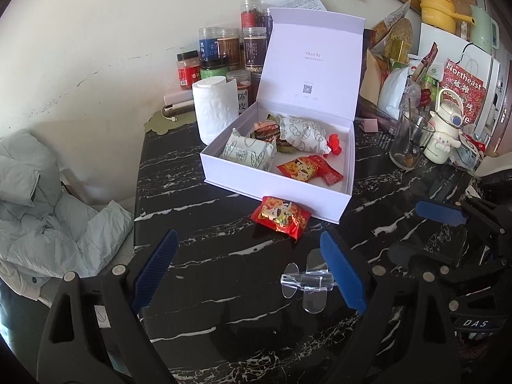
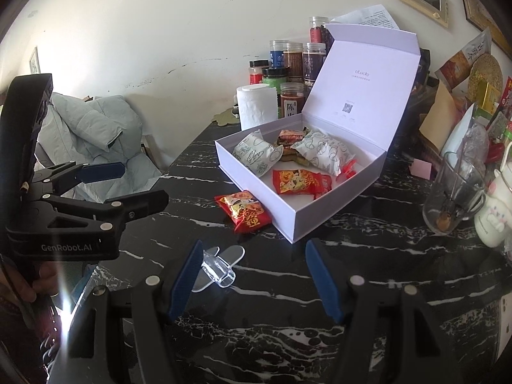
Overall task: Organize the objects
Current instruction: 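Withdraw both tools from the box toward the items on the table, then grasp the second red cartoon packet with the left tool while the right tool grasps the clear plastic clip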
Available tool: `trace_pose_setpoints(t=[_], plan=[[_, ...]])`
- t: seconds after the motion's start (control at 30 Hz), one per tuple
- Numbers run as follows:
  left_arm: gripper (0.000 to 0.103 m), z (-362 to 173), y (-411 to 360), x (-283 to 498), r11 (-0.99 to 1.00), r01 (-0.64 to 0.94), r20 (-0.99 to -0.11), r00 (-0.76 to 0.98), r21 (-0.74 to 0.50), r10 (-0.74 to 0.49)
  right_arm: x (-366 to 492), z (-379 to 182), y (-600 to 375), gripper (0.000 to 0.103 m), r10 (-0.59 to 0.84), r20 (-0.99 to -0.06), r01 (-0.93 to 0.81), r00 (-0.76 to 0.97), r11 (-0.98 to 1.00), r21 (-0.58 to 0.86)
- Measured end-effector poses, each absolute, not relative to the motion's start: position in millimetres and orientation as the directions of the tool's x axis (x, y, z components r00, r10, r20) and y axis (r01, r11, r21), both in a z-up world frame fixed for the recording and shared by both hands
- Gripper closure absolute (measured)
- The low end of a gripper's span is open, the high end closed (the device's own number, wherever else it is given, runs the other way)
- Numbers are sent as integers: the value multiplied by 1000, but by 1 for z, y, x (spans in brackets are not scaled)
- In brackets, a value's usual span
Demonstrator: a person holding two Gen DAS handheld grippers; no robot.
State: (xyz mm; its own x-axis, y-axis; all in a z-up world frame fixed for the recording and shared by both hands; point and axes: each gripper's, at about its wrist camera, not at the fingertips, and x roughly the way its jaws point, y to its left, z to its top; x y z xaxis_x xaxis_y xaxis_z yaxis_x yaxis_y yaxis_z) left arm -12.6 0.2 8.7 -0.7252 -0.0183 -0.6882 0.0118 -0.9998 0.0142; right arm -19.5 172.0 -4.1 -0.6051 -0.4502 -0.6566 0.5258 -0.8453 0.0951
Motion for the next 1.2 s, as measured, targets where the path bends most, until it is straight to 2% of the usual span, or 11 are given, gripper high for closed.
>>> trace_pose_setpoints(t=[0.13, 0.47, 0.93, 1.07, 1.2], plan=[[12, -4, -5, -9, -1000, -3, -700, -713, -21, 17, -17, -18, 167, 35, -467, -664, 536, -584, -836, 117], [12, -34, -13, -16, -1000, -23, -722, -691, -18, 29, -28, -54, 147, 35, -500, -712, 573, -494, -803, 166], [12, -60, -30, -53, -1000, -2, -763, -647, 21, -15, -61, -88, 121, 35, -543, -739, 596, -399, -766, 241], [12, -65, -31, -63, -1000, -5, -773, -634, 10, -4, -68, -91, 125, 49, -536, -749, 589, -389, -770, 245], [12, -66, -25, -76, -999, -35, -780, -625, -19, 37, -73, -91, 139, 56, -529, -746, 574, -404, -782, 244]])
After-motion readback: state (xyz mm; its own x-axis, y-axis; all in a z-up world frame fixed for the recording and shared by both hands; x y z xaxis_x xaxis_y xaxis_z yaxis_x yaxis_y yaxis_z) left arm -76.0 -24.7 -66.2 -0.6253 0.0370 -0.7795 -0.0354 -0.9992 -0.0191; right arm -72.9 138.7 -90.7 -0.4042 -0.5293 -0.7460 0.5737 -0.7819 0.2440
